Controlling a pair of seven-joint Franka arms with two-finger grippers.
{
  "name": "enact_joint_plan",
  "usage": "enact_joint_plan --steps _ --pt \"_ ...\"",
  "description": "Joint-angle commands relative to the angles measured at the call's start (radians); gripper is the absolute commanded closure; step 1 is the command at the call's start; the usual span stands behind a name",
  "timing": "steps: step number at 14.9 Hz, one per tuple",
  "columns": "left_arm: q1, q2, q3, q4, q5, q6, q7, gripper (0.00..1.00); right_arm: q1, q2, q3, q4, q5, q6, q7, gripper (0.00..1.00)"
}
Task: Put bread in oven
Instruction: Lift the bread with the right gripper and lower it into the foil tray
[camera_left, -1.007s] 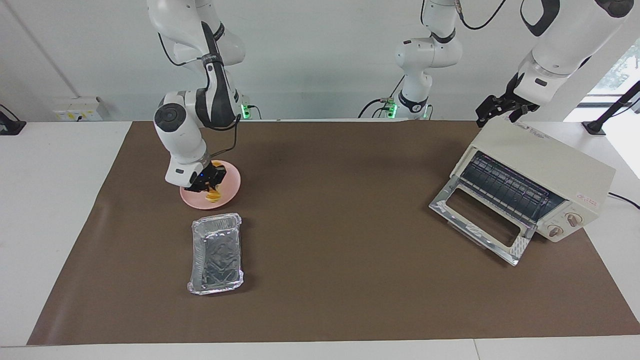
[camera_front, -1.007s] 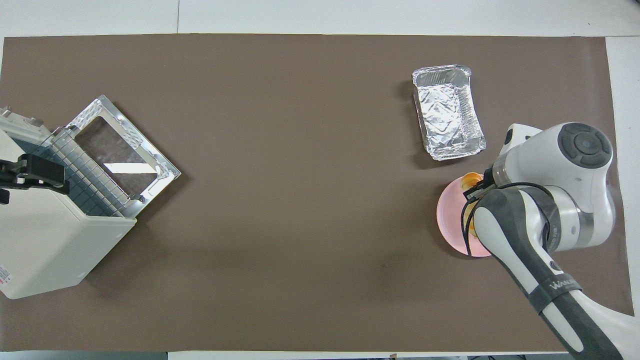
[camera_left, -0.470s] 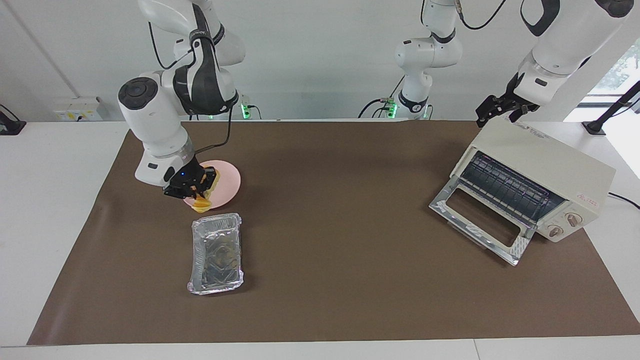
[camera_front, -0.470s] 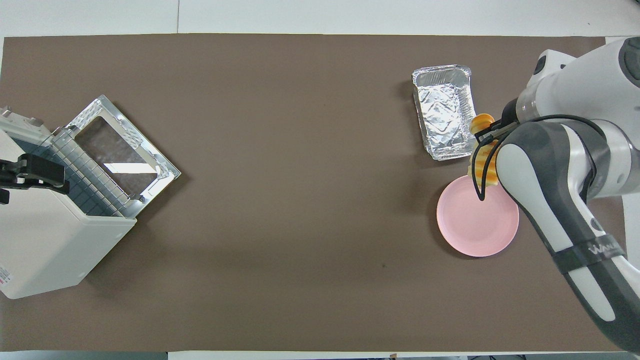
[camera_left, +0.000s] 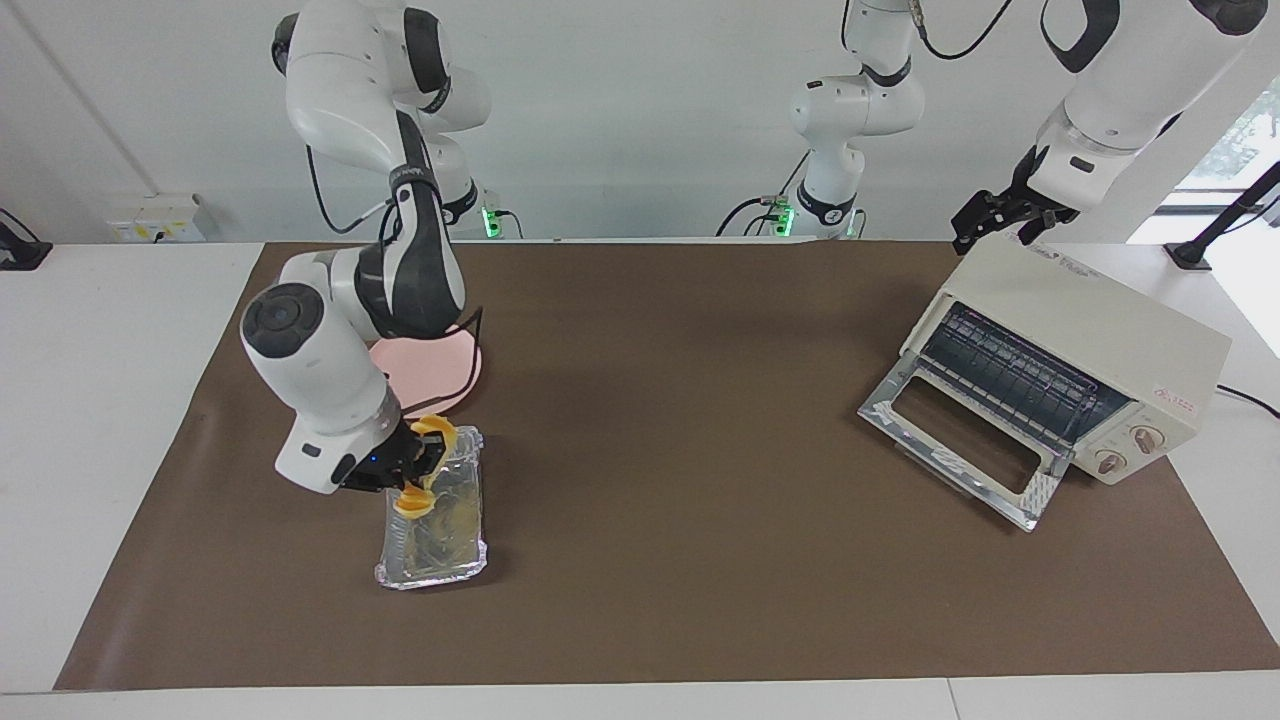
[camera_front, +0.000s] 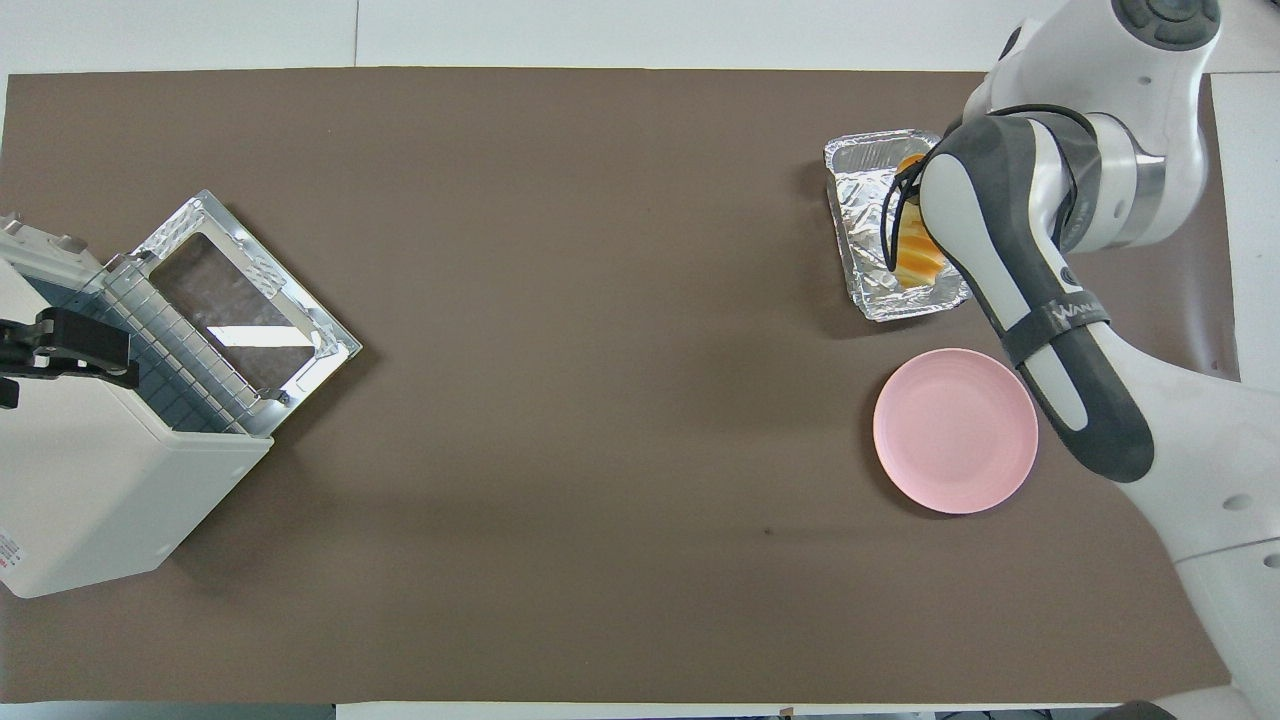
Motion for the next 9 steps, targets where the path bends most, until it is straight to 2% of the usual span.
enact_joint_plan --steps 1,6,9 --pt "0.012 -0.027 -0.003 -0.029 -0.018 0.011 0.002 0.0 -0.001 0.082 0.002 0.089 0.011 -0.001 0.022 1.0" --pt "0.012 -0.027 -0.003 -0.029 -0.018 0.011 0.002 0.0 0.001 0.111 0.002 0.075 0.005 0.093 0.018 1.0" --pt "0.01 -0.027 -0.003 -0.03 -0.018 0.011 0.001 0.0 0.006 0.096 0.004 -0.003 0.016 0.172 0.023 1.0"
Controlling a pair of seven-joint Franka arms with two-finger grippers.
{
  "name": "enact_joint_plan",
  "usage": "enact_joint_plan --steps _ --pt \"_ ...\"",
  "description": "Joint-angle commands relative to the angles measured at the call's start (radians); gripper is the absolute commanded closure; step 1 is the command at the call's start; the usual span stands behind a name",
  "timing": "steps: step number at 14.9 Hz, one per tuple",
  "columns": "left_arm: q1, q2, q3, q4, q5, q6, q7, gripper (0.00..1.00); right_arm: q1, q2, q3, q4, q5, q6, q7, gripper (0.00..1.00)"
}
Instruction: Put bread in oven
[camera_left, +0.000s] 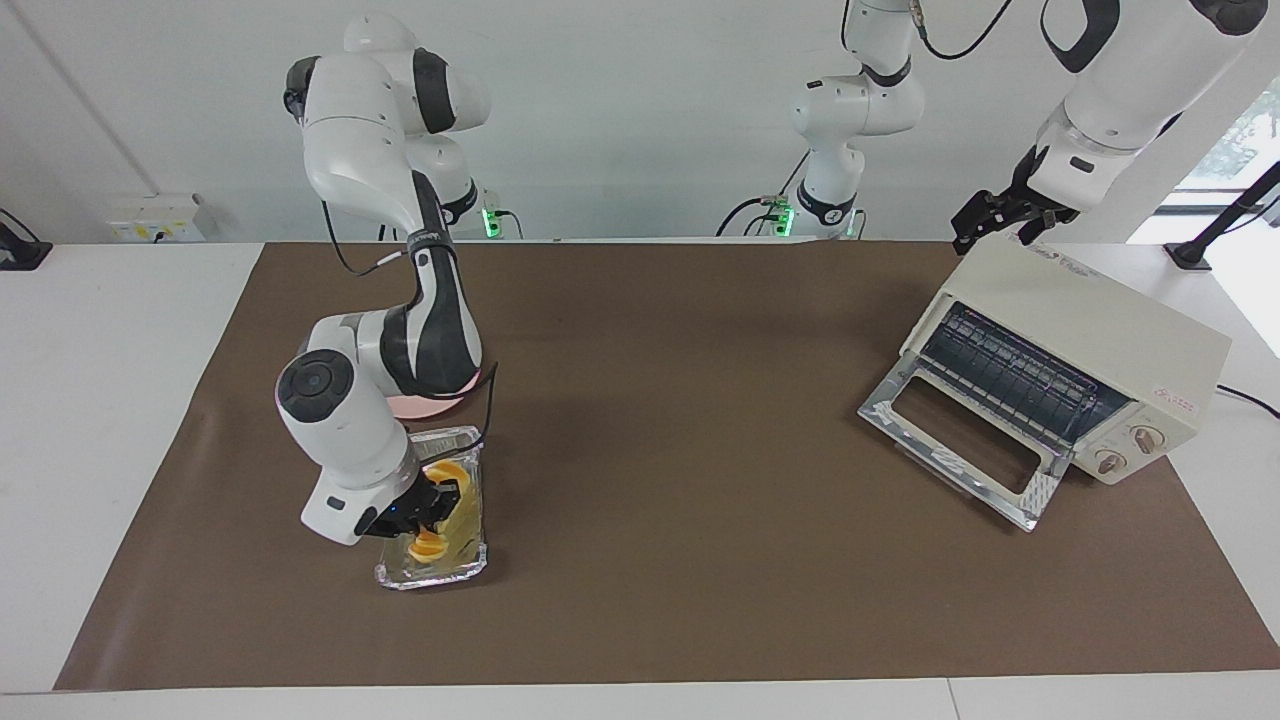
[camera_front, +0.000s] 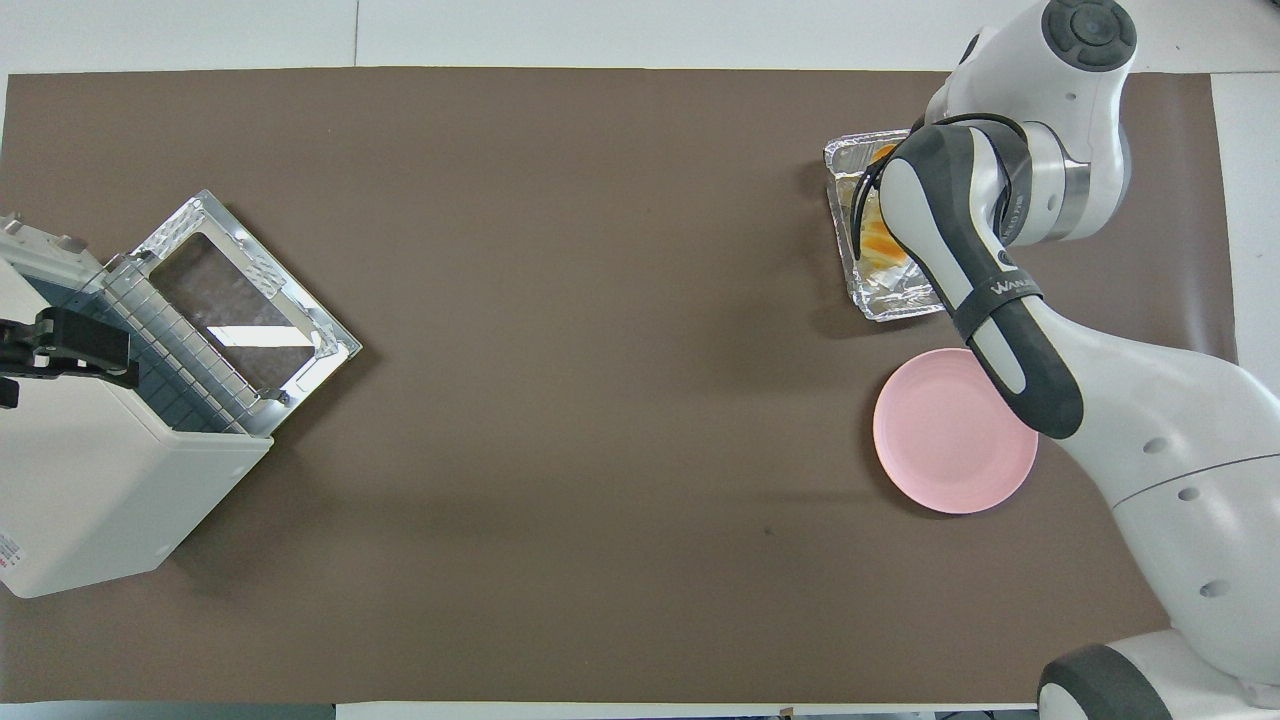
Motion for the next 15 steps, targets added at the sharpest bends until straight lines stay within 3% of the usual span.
enact_joint_plan --steps 1,2,10,15 --pt "0.01 -0.027 -0.003 -0.029 -0.018 0.011 0.001 0.0 -0.001 -0.006 0.004 -0.039 0.016 0.047 0.018 0.56" --pt "0.012 -0.027 -0.003 -0.029 -0.017 0.011 0.002 0.0 -0.003 -0.007 0.004 -0.039 0.017 0.042 0.018 0.01" --pt "0.012 -0.027 -0.003 -0.03 -0.018 0.011 0.002 0.0 -0.023 -0.057 -0.002 -0.025 0.005 -0.092 0.015 0.0" --pt "0.012 -0.027 -0.003 -0.029 -0.018 0.011 0.002 0.0 -0.058 -0.057 -0.008 -0.049 -0.006 -0.032 -0.057 0.0"
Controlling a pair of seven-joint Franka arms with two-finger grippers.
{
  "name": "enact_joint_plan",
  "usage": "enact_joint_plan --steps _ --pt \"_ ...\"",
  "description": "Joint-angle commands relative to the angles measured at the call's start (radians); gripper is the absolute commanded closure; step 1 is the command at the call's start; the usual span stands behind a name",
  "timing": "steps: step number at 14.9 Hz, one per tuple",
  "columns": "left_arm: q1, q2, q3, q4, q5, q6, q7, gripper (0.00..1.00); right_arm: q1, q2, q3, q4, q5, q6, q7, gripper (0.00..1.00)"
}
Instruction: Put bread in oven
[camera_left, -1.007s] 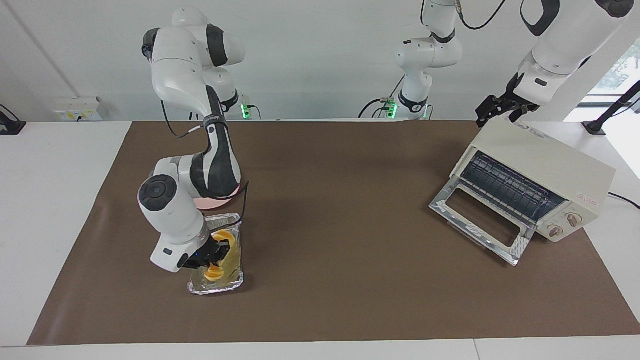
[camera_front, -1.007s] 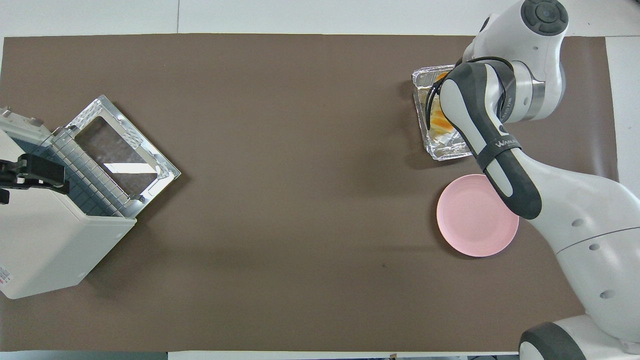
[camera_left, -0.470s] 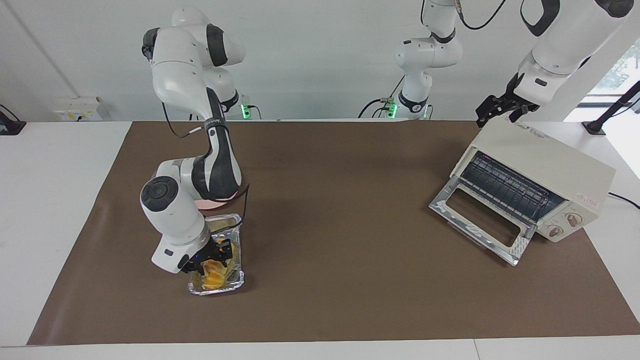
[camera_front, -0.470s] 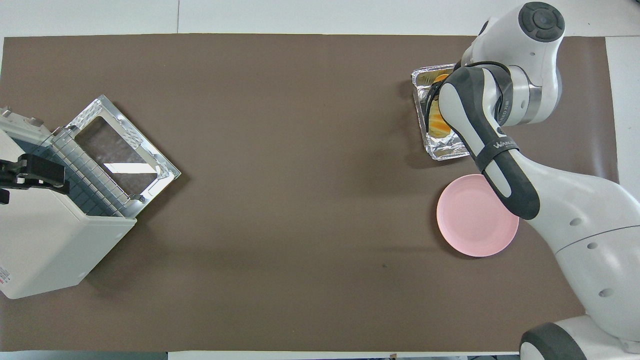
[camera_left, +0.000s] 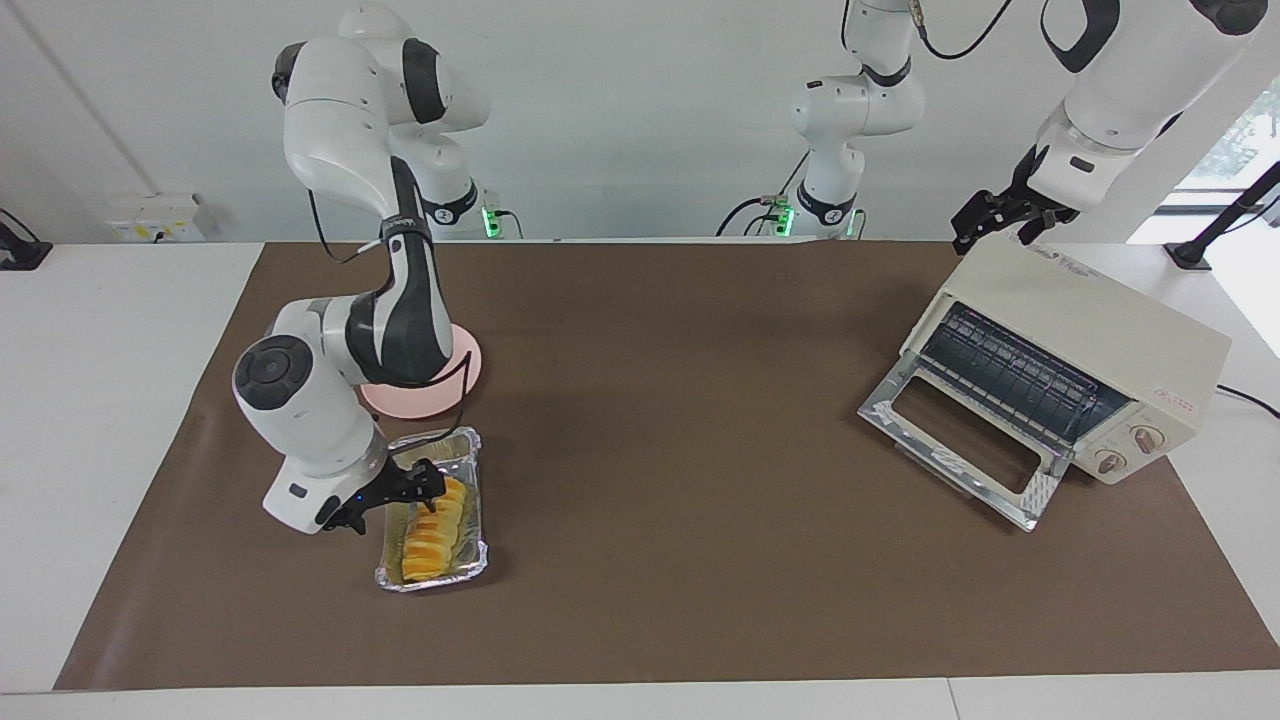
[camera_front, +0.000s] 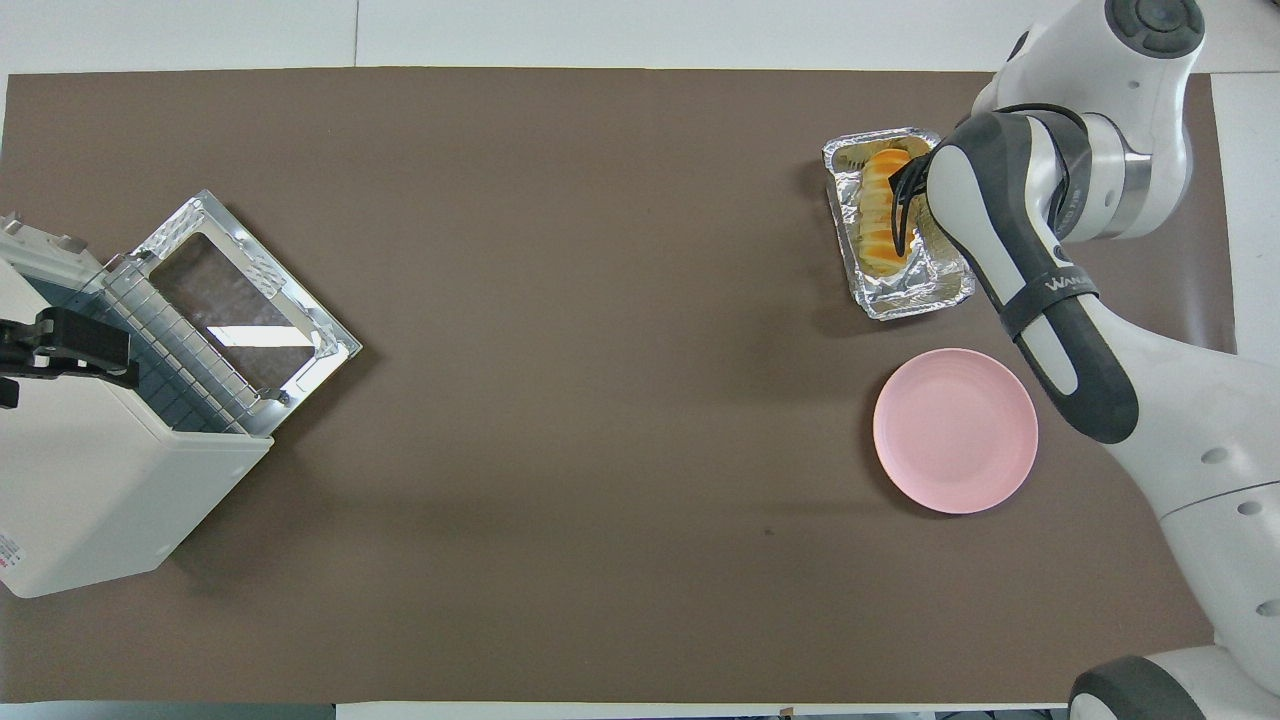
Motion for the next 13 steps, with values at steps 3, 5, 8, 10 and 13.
enact_joint_plan --steps 3,5,8,10,13 --pt "0.012 -0.027 -0.003 -0.029 -0.018 0.011 0.002 0.0 -0.006 -0.029 -0.001 -0.116 -0.021 0.109 -0.039 0.0" --pt "0.012 -0.027 -0.003 -0.03 -0.018 0.011 0.002 0.0 -0.008 -0.052 -0.003 -0.187 -0.05 0.173 -0.068 0.0" --pt "0.012 -0.027 -0.003 -0.029 -0.017 0.011 0.002 0.0 -0.026 -0.069 -0.003 -0.245 -0.05 0.217 -0.098 0.23" --pt "0.012 -0.027 -0.003 -0.029 -0.018 0.011 0.002 0.0 -0.025 -0.07 -0.003 -0.245 -0.048 0.212 -0.092 0.76" --pt "0.012 -0.027 -0.003 -0.029 -0.018 0.011 0.002 0.0 -0.012 -0.07 -0.001 -0.245 -0.034 0.213 -0.034 1.0"
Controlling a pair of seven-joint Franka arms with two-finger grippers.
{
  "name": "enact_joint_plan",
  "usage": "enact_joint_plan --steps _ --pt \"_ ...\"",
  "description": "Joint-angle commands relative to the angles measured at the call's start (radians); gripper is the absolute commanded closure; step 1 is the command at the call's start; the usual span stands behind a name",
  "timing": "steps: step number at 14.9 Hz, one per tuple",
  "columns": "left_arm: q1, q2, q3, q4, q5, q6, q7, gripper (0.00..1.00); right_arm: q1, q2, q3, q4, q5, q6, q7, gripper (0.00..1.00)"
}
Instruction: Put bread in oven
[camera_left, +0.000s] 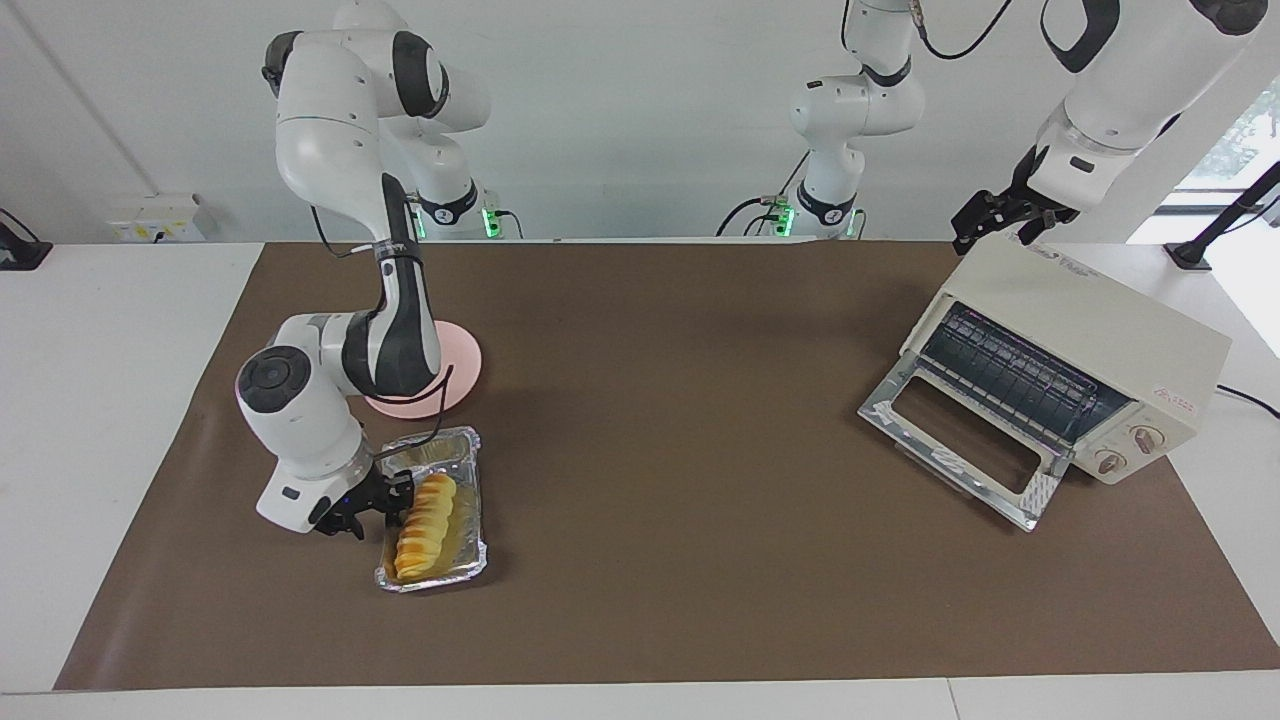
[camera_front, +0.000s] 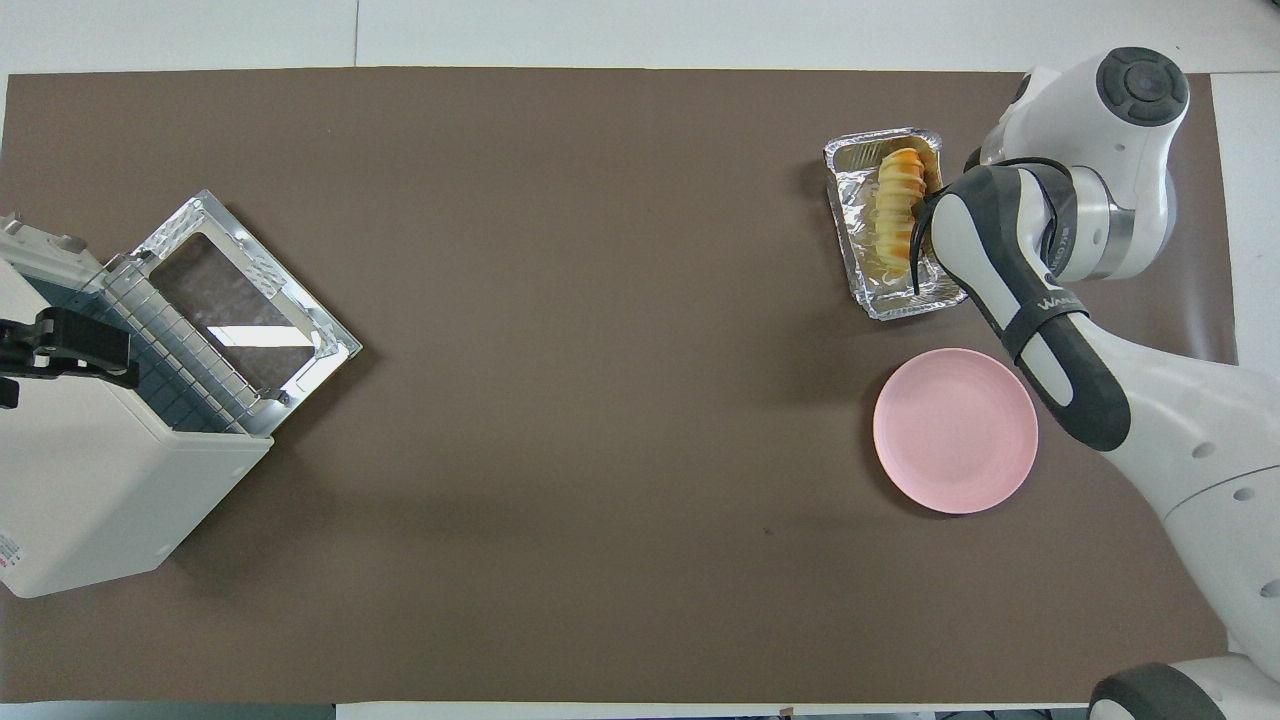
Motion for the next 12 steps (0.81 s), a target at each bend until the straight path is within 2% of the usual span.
enact_joint_plan --steps 1,8,12 --pt "0.01 -0.027 -0.003 -0.029 -0.018 0.011 0.002 0.0 0.004 -0.029 0.009 -0.044 0.004 0.017 0.054 1.0" --pt "0.01 -0.027 -0.003 -0.029 -0.018 0.011 0.002 0.0 0.003 -0.029 0.013 -0.024 0.004 -0.02 0.054 1.0" --pt "0.012 -0.027 -0.003 -0.029 -0.018 0.011 0.002 0.0 0.004 -0.027 0.032 0.147 0.005 -0.271 0.091 1.0"
